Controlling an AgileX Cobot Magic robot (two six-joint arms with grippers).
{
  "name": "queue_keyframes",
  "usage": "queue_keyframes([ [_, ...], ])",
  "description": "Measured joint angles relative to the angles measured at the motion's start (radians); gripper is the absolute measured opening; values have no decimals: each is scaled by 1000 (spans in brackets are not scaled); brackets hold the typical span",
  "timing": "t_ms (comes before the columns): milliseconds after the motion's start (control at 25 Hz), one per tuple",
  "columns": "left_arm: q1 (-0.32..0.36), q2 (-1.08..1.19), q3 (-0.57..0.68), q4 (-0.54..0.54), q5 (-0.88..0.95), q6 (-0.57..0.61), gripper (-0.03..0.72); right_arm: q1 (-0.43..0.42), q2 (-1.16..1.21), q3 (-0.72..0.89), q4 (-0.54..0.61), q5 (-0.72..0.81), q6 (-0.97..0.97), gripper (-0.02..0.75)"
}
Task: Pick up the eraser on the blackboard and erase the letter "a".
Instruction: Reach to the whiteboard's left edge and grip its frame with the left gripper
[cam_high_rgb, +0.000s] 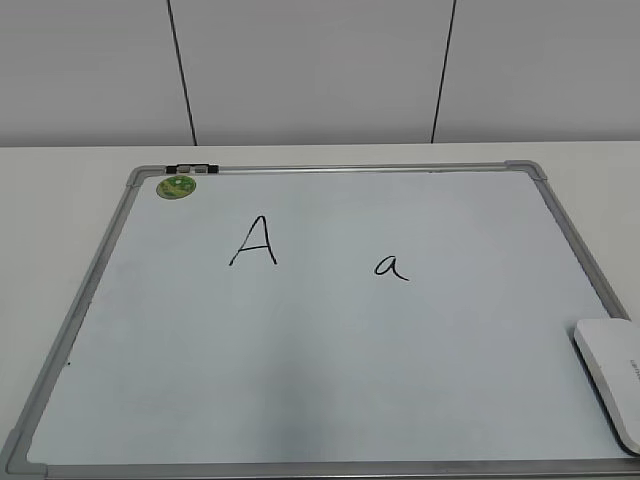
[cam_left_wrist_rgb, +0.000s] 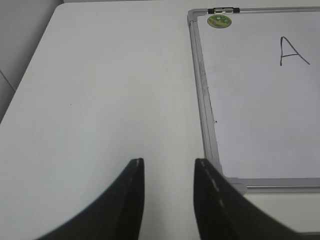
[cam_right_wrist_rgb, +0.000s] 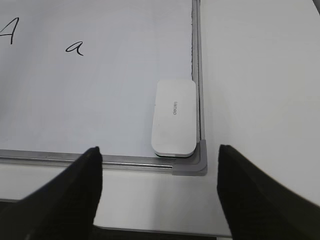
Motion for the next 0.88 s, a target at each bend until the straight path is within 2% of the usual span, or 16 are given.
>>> queue_keyframes([
  [600, 0, 19, 0, 2, -2, 0, 242, 0, 0, 0, 0, 0, 0, 533],
  [880, 0, 264, -53, 2, -10, 0, 243, 0, 0, 0, 0, 2, 0, 533],
])
